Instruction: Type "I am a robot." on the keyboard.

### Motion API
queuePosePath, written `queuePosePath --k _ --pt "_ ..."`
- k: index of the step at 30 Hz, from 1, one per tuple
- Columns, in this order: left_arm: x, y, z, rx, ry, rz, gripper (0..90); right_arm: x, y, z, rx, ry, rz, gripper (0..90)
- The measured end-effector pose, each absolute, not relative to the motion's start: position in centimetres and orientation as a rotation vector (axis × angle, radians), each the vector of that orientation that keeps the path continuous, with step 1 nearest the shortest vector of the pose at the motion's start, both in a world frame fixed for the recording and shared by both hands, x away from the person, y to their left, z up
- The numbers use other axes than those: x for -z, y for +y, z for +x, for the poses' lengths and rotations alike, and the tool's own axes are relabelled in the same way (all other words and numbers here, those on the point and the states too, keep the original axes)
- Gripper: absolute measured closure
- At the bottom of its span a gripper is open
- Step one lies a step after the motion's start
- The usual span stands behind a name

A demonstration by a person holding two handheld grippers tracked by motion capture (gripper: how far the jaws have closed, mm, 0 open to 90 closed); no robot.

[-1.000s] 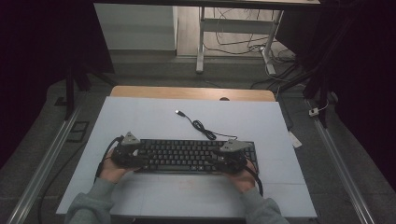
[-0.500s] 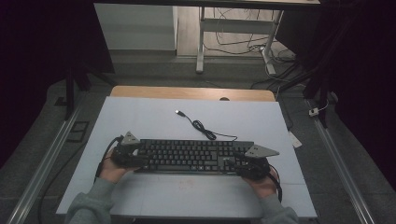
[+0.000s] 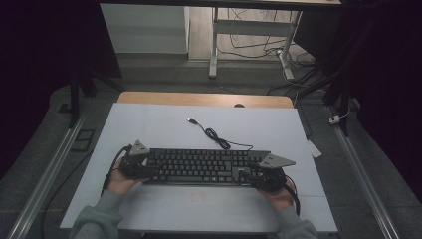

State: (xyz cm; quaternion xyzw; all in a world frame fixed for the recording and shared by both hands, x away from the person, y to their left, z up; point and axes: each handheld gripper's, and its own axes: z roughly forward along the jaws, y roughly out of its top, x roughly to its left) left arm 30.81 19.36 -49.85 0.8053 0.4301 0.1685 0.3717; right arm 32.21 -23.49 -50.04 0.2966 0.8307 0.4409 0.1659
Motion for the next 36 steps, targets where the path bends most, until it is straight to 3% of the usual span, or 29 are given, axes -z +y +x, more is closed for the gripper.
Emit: queuePosePath --k 8,15,19,24,27,36 --pt "49.4 18.8 30.4 -0.416 1.072 2.029 36.4 50.2 -23.3 32.3 -1.248 2.381 0.836 54.0" --pt "49.2 18.2 30.2 -0.366 1.035 2.014 43.9 50.4 -23.2 32.4 -1.238 2.392 0.834 54.0" --pt "49.3 17.4 30.0 -0.338 0.994 2.036 56.3 50.5 -23.0 32.3 -1.238 2.395 0.828 54.0" --pt "49.6 16.3 29.8 -0.301 0.941 2.082 80.7 50.5 -23.0 32.4 -1.219 2.405 0.826 53.9" --pt "49.7 15.7 29.7 -0.261 0.910 2.090 88.8 50.6 -23.0 32.4 -1.215 2.406 0.823 53.8" --pt "50.7 13.8 29.4 -0.266 0.863 2.187 89.0 50.7 -22.9 32.5 -1.206 2.413 0.824 53.6"
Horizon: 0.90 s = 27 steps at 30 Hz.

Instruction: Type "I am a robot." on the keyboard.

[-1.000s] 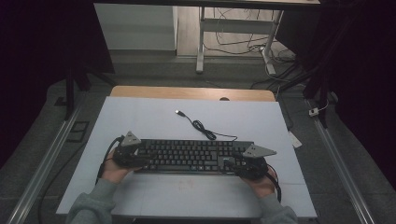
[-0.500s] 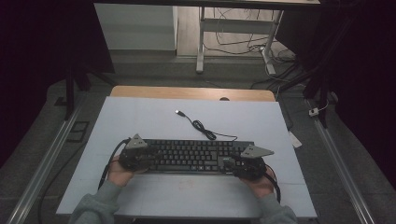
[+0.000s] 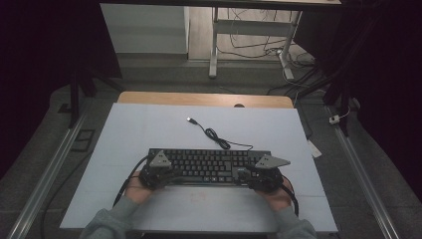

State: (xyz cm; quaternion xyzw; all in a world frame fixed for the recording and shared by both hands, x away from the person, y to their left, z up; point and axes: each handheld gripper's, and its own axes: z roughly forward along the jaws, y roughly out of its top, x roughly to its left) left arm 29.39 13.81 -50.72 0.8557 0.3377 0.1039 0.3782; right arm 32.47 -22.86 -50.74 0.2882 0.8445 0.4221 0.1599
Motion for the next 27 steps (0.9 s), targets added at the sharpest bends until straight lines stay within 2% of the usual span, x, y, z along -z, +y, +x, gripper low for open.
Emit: queuePosePath --k 27 --pt "52.2 13.0 29.6 -0.257 0.868 2.247 88.6 50.9 -22.7 32.5 -1.182 2.430 0.812 52.9"
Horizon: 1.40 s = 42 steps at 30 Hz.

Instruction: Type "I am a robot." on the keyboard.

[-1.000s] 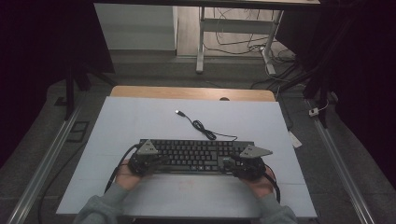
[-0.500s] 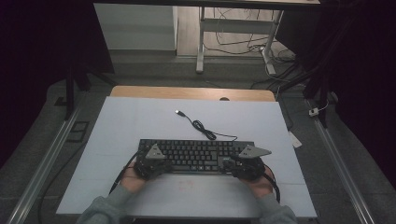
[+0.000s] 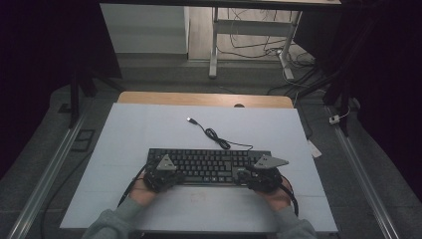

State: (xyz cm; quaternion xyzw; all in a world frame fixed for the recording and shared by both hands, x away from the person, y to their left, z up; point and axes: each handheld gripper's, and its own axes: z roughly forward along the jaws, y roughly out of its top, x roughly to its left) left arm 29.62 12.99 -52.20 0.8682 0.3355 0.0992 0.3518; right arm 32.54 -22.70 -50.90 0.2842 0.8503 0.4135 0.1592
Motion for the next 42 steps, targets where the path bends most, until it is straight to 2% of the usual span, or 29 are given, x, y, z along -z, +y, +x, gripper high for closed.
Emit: queuePosePath --k 8,17,20,24,27,35,42 --pt "52.1 13.0 29.6 -0.285 0.864 2.240 88.9 50.9 -22.7 32.5 -1.182 2.431 0.809 52.9" --pt "50.5 15.4 29.7 -0.305 0.927 2.078 88.2 50.9 -22.7 32.6 -1.174 2.432 0.810 52.5" --pt "50.4 16.1 29.9 -0.305 0.956 2.046 82.4 50.9 -22.6 32.6 -1.179 2.432 0.805 52.4" --pt "50.4 16.8 30.1 -0.324 1.001 2.021 67.7 50.9 -22.7 32.6 -1.174 2.432 0.807 52.3" --pt "50.4 17.1 30.3 -0.328 1.027 2.015 61.1 50.9 -22.7 32.6 -1.176 2.432 0.806 52.2" --pt "50.3 17.7 30.4 -0.338 1.050 1.999 55.7 51.0 -22.7 32.6 -1.174 2.435 0.806 52.1" --pt "50.2 17.8 30.4 -0.342 1.056 1.991 54.9 51.0 -22.6 32.6 -1.175 2.436 0.807 51.8"
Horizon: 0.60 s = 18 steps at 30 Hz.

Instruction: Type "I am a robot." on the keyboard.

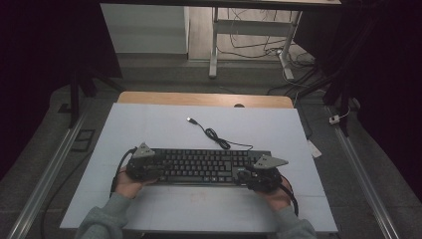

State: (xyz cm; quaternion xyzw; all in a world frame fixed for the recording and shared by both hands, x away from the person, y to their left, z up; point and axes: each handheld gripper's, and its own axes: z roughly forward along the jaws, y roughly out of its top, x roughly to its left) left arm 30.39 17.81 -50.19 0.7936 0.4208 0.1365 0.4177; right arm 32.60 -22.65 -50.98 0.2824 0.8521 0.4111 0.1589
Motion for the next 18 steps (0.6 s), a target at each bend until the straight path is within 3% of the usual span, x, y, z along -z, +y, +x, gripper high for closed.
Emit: queuePosePath --k 18 --pt "50.21 17.84 30.43 -0.351 1.058 2.001 53.8 51.11 -22.53 32.63 -1.168 2.449 0.803 51.4"
